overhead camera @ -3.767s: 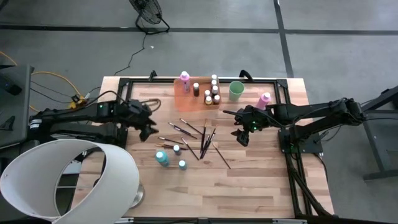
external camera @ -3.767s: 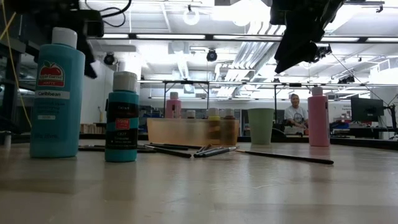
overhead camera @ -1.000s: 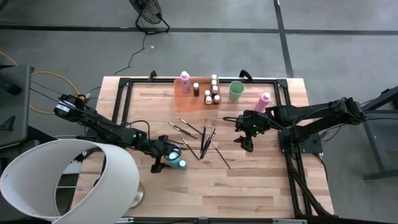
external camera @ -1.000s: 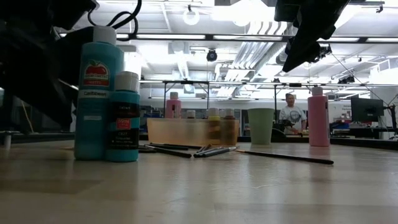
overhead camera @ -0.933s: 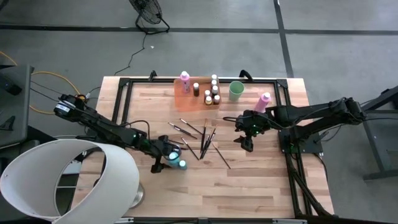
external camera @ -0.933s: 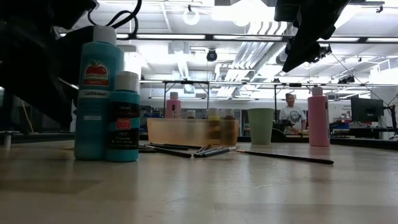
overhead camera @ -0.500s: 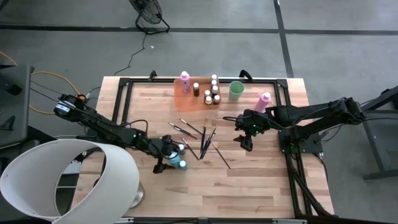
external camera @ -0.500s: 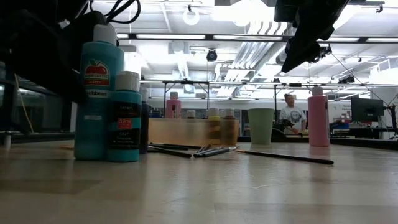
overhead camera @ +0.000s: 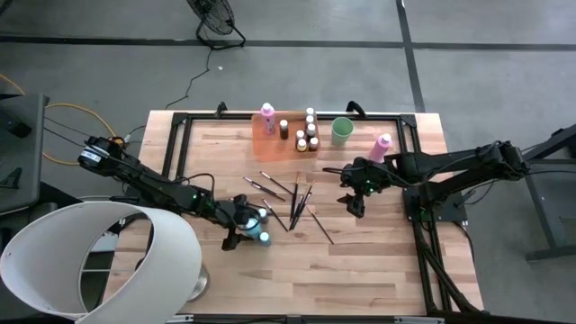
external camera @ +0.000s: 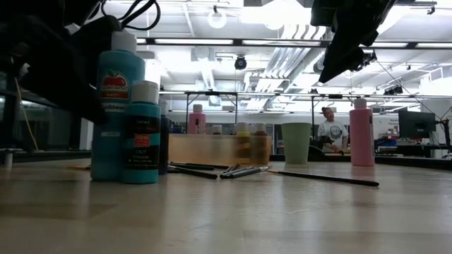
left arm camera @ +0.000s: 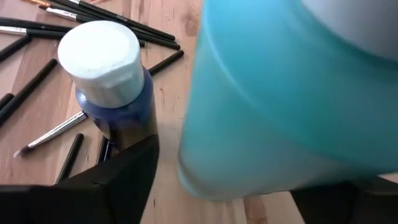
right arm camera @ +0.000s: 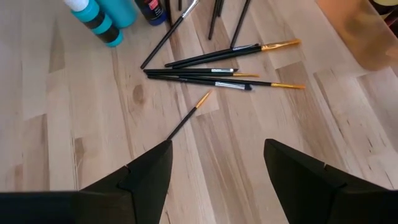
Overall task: Pick & Place Paint Supplies
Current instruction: Put the large blue paint bottle into the orange bin
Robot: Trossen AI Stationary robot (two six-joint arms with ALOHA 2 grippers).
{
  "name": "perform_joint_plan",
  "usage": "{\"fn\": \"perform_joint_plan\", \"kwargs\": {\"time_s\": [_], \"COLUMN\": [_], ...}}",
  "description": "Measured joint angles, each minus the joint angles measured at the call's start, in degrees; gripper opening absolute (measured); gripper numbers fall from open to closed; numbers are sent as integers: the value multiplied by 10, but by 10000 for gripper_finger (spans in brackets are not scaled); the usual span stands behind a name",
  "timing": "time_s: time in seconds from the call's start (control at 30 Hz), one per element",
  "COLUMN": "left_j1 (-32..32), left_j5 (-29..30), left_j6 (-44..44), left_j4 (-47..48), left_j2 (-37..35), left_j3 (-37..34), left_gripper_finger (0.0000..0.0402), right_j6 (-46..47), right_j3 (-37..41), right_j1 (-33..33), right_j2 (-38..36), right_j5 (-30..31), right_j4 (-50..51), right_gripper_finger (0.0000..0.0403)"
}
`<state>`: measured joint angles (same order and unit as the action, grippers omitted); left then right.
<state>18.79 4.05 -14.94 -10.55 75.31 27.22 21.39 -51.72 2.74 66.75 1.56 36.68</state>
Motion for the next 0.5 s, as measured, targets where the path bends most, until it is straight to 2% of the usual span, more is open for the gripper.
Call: {"fn": "perform_joint_plan", "kwargs": {"time_s": [0.3,0.5], "left_j1": [0,0], "left_j5": [3,3], "left_j6": [-27,-54], "left_j4": [-1,-2], "left_j2": [0,0], "left_j3": [0,0], "left_gripper_finger": [210,182], "right_j6": [13,13], "right_j3": [0,0], "right_j1": [0,0], "right_j2": [0,0], "right_j5": [-2,-2], "right_j4": [0,0], "right_gripper_finger": [246,246]}}
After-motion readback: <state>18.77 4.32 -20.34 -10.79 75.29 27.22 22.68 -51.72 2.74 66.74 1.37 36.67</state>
